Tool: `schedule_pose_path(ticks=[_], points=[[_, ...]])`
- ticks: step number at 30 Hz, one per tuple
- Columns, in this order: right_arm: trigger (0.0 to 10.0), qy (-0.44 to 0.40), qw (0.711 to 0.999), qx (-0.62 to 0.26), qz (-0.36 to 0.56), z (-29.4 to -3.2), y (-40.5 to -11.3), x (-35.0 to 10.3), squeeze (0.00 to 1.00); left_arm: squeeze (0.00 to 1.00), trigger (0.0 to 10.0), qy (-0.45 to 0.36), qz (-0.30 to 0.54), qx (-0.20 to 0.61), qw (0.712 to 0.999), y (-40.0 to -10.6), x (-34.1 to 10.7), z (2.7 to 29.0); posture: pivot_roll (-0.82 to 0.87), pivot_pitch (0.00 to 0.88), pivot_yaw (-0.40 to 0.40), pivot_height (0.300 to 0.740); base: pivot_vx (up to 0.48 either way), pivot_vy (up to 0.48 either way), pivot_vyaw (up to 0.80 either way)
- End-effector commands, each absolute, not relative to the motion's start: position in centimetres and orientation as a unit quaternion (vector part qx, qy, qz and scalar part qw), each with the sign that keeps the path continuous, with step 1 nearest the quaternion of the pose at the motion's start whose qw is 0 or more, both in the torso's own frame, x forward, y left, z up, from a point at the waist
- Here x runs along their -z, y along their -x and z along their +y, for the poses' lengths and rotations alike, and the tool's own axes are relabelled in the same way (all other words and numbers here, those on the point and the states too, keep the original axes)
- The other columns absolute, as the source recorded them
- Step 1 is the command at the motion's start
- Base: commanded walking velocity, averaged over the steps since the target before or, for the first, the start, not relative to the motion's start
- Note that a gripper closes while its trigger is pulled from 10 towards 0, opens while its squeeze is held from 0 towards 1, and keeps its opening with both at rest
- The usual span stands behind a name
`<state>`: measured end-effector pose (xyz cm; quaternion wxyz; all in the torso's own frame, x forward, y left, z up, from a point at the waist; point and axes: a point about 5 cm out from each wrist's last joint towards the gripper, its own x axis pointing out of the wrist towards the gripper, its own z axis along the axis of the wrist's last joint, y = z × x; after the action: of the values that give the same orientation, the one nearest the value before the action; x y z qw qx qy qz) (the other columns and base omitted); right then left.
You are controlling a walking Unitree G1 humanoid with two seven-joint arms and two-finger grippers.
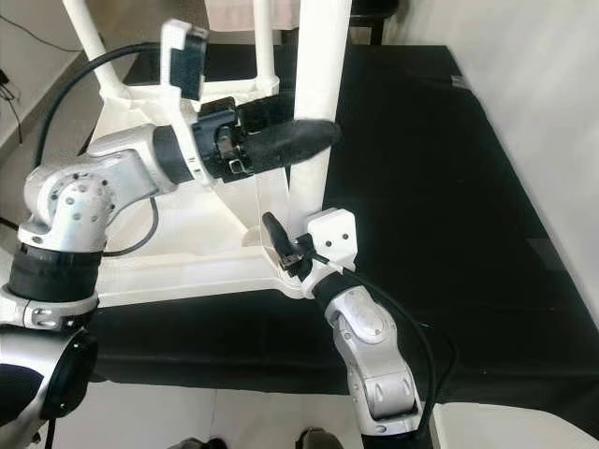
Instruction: Building children table
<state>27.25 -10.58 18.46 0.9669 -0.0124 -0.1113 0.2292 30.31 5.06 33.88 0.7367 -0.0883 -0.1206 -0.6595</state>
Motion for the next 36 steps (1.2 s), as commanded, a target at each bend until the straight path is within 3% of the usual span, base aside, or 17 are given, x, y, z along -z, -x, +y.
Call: schedule_pose_path(ticks=[1,8,22,23,24,25,27,28,29,31,32,33,35,36], points=[[10.0,-0.022,0.96,-0.27,-0.075,-9.2,-26.9,-16.9,0.0,0.0,0.0,0.061,-0.125,0.658,0.74,-30.3,-34.1,5.1,-0.24,0.147,0.034,0.74,0.0,0.0,0.0],[10.0,-0.027,0.958,-0.277,-0.072,-9.0,-27.1,-16.9,0.0,0.0,0.0,-0.048,-0.168,0.631,0.756,-30.0,-34.4,4.8,-0.24,0.14,0.028,0.74,0.0,0.0,0.0],[10.0,-0.024,0.956,-0.283,-0.071,-9.0,-27.7,-17.2,0.0,0.0,0.0,-0.055,-0.195,0.617,0.761,-30.0,-34.8,4.7,-0.24,0.134,0.015,0.74,0.0,0.0,0.0],[10.0,-0.021,0.954,-0.29,-0.072,-9.3,-28.0,-17.5,0.48,0.0,0.0,-0.055,-0.198,0.615,0.761,-30.0,-34.7,4.7,-0.25,0.134,0.013,0.74,0.0,0.0,0.0],[10.0,-0.021,0.954,-0.29,-0.072,-9.3,-28.0,-17.5,0.48,0.0,0.0,-0.055,-0.198,0.615,0.761,-30.0,-34.7,4.7,-0.25,0.134,0.013,0.74,0.0,0.0,0.0],[10.0,-0.02,0.944,-0.318,-0.079,-9.7,-28.4,-18.4,1.0,0.0,0.0,-0.053,-0.199,0.615,0.761,-30.0,-34.6,4.7,-0.25,0.136,0.01,0.74,0.0,0.0,0.0],[10.0,-0.02,0.944,-0.318,-0.079,-9.7,-28.4,-18.4,1.0,0.0,0.0,-0.053,-0.199,0.615,0.761,-30.0,-34.6,4.7,-0.25,0.136,0.01,0.74,0.0,0.0,0.0],[10.0,-0.004,0.927,-0.363,-0.094,-10.1,-28.8,-19.8,1.0,0.0,0.0,-0.053,-0.2,0.615,0.761,-30.0,-34.5,4.6,-0.25,0.136,0.009,0.74,0.0,0.0,0.0],[10.0,-0.004,0.927,-0.363,-0.094,-10.1,-28.8,-19.8,1.0,0.0,0.0,-0.053,-0.2,0.615,0.761,-30.0,-34.5,4.6,-0.25,0.136,0.009,0.74,0.0,0.0,0.0],[10.0,0.057,0.876,-0.464,-0.117,-11.4,-29.6,-22.9,1.0,0.0,0.0,-0.048,-0.2,0.619,0.758,-29.7,-34.2,4.4,-0.25,0.14,0.005,0.74,0.0,0.0,0.0],[10.0,0.057,0.876,-0.464,-0.117,-11.4,-29.6,-22.9,1.0,0.0,0.0,-0.048,-0.2,0.619,0.758,-29.7,-34.2,4.4,-0.25,0.14,0.005,0.74,0.0,0.0,0.0],[10.0,0.095,0.851,-0.503,-0.12,-12.0,-29.9,-24.0,1.0,0.0,0.0,-0.047,-0.2,0.62,0.757,-29.5,-34.1,4.3,-0.25,0.14,0.003,0.74,0.0,0.0,0.0],[10.0,0.118,0.836,-0.523,-0.12,-12.4,-30.1,-24.7,1.0,0.0,0.0,-0.046,-0.201,0.621,0.757,-29.4,-34.1,4.3,-0.25,0.142,0.001,0.74,0.0,0.0,0.0],[10.0,0.131,0.813,-0.556,-0.113,-12.7,-30.1,-25.1,0.15,0.0,0.0,-0.044,-0.201,0.621,0.756,-29.3,-34.1,4.2,-0.25,0.144,-0.002,0.74,0.0,0.0,0.0]])
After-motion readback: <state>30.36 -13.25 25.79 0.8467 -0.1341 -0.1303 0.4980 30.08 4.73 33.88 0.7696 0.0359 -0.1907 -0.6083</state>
